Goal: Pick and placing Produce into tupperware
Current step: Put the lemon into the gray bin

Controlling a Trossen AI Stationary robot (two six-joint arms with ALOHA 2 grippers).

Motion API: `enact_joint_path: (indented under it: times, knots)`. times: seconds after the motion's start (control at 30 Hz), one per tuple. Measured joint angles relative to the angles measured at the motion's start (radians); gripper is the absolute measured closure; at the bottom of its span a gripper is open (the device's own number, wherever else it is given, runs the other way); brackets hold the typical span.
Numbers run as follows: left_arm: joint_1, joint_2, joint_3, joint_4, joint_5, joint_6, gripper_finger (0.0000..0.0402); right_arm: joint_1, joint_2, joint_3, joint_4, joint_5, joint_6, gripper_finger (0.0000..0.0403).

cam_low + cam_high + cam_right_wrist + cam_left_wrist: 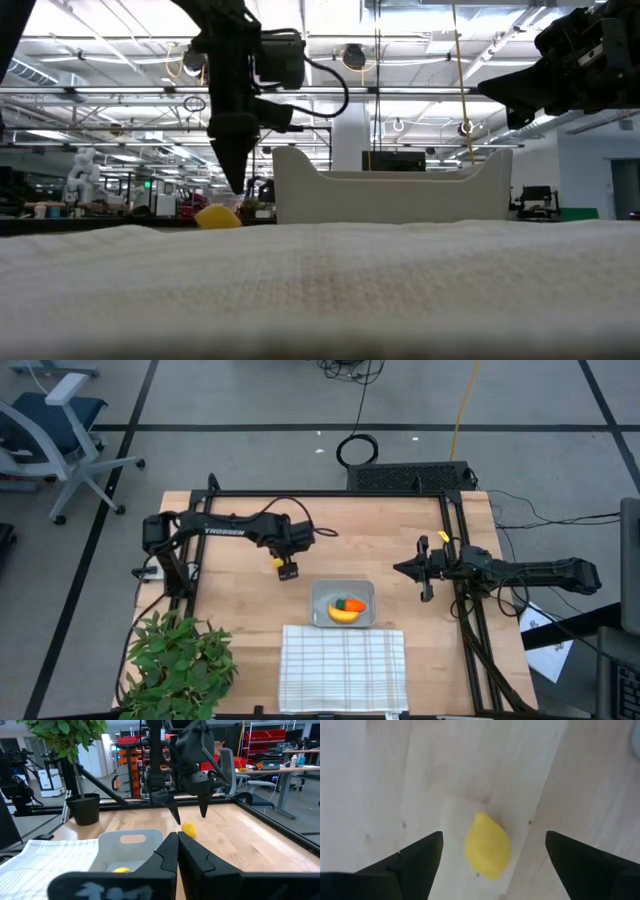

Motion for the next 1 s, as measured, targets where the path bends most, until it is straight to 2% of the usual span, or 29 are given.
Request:
enact_joint_path:
  times: [0.2, 0.37, 0.63, 0.83, 1.0]
  knots:
    - [0.028, 0.000, -0.055, 0.052, 0.020, -0.012, 0.0044, 0.000, 0.000, 0.000, 0.000, 0.000, -0.001, 0.0403]
    - [0.067, 0.000, -0.106, 0.117, -0.002, 0.021, 0.0049, 0.000, 0.000, 0.000, 0.000, 0.000, -0.003, 0.0403]
    - [0.143, 0.001, -0.187, 0.183, 0.039, 0.062, 0.0064, 0.000, 0.000, 0.000, 0.000, 0.000, -0.003, 0.0403]
    - [0.160, 0.001, -0.223, 0.234, 0.052, 0.082, 0.0092, 0.000, 0.000, 0.000, 0.000, 0.000, -0.003, 0.0403]
    - [0.162, 0.001, -0.224, 0.248, 0.047, 0.100, 0.0134, 0.000, 0.000, 0.000, 0.000, 0.000, -0.003, 0.0403]
